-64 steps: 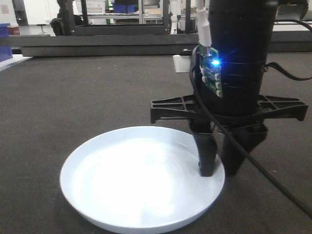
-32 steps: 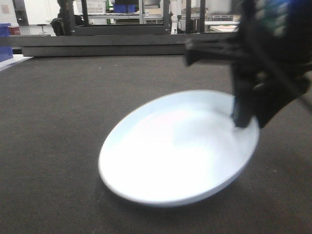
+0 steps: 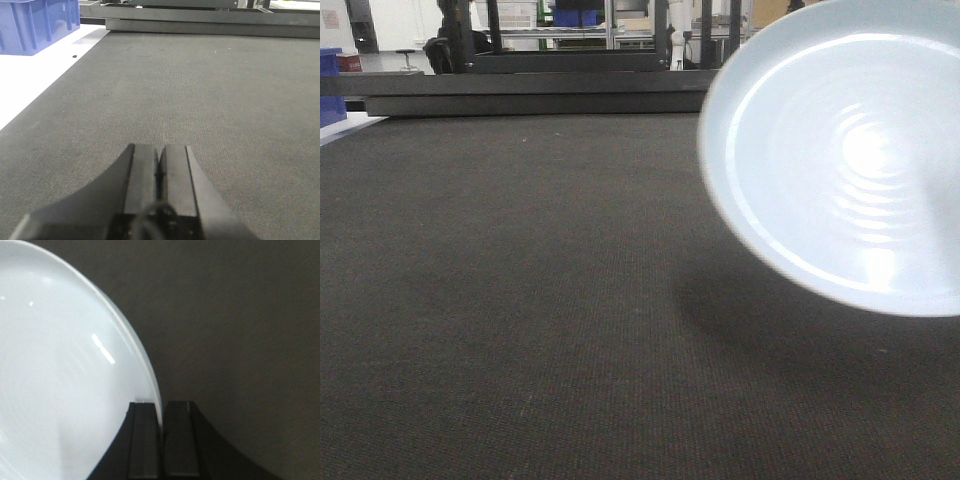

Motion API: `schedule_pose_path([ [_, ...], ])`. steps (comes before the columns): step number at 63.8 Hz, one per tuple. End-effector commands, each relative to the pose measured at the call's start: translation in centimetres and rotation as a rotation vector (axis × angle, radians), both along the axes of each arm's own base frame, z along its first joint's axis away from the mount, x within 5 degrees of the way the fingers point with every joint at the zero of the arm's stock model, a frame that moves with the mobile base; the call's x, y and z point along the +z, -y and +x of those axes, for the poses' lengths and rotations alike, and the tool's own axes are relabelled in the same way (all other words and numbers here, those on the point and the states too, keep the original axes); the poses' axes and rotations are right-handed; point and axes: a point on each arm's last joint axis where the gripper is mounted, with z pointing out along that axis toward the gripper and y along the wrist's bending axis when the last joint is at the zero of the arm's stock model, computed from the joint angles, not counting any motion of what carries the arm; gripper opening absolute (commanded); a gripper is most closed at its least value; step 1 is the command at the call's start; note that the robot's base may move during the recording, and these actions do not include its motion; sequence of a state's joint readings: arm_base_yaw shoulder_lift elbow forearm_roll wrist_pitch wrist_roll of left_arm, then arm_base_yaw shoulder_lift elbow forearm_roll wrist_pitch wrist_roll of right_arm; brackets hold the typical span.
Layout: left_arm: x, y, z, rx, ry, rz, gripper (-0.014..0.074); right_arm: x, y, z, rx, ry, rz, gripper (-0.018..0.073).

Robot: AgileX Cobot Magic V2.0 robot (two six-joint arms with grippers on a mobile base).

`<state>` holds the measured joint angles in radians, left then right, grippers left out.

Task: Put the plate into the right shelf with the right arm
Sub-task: 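Close the right gripper on the rim and lift the plate upright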

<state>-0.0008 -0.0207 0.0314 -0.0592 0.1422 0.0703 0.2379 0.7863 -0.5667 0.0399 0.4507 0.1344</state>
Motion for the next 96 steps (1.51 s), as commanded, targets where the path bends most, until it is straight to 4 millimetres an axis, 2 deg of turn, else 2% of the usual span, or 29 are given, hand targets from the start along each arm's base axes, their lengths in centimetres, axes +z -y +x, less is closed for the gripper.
schedule_pose_path([
  [1, 0.5, 0.0, 0.0, 0.001, 0.08, -0.002, -0.0047, 1.5, 1.4, -0.9, -0.058, 0.241, 0.009, 0.0054],
  [16, 0.5, 0.0, 0.0, 0.001, 0.08, -0.002, -0.0047, 0.6, 2.7, -3.9, -0.144, 0.423, 0.036, 0.0054],
  [37, 0.5, 0.0, 0.0, 0.001, 0.08, -0.002, -0.0047, 2.2, 3.2, -7.4, -0.131, 0.623, -0.029, 0.0054],
  [55, 0.5, 0.0, 0.0, 0.001, 0.08, -0.002, -0.0047, 3.0, 3.2, -7.7, -0.134, 0.711, -0.015, 0.0054],
  [96, 0.5, 0.0, 0.0, 0.001, 0.08, -0.002, -0.0047, 3.0, 3.2, -7.7, -0.134, 0.711, -0.015, 0.0054],
])
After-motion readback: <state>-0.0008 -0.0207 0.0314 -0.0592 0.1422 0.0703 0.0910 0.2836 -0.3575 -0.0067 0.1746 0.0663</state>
